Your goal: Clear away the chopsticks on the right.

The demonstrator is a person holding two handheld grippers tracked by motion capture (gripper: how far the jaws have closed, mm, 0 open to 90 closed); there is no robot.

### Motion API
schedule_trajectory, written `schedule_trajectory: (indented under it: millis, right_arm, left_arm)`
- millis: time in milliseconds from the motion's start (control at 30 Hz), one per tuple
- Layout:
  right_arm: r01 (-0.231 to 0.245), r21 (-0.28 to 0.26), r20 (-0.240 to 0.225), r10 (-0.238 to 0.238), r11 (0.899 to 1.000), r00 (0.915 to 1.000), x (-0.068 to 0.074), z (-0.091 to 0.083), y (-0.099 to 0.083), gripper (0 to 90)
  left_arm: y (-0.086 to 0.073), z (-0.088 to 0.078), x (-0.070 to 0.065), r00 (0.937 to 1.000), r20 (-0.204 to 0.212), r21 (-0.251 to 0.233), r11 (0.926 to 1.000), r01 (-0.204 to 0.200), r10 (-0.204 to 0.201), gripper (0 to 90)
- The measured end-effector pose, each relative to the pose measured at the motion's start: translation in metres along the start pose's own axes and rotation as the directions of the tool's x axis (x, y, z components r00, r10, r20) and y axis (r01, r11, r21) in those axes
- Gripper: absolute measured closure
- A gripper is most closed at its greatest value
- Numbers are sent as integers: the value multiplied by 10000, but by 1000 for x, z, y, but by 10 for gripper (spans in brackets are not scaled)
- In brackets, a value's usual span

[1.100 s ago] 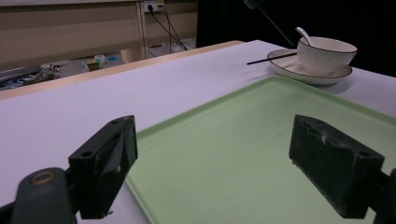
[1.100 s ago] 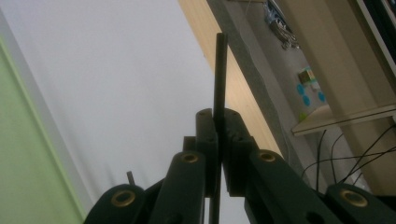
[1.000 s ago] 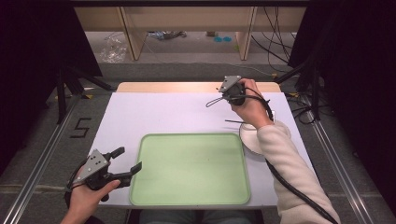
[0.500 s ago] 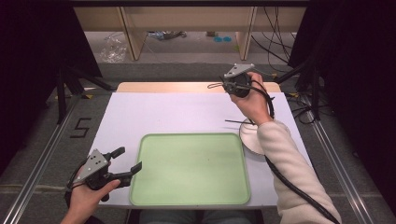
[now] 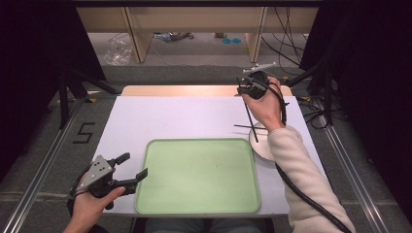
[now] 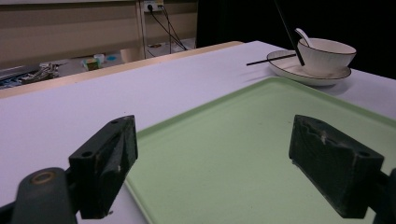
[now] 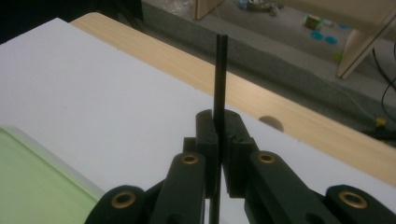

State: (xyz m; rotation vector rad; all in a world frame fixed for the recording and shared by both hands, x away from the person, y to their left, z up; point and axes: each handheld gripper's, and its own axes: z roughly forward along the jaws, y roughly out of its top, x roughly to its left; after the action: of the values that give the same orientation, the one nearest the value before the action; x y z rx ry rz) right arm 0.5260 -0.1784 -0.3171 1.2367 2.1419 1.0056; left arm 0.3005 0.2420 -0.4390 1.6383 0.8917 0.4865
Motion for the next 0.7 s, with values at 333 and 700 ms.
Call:
schedule_trajectory:
  millis: [333,700]
  right_arm:
    - [-1782,969,-90,1799,9792,9836,-3,-1,-5,879]
    - [-3071,2120,233,3094,9278,9507,2,5,-13,879]
  left_arm:
    - [1,0,4,9980,-342,-27,9986,-528,526,153]
    - [2,0,5,9965,-417,-96,9973,-727,722,153]
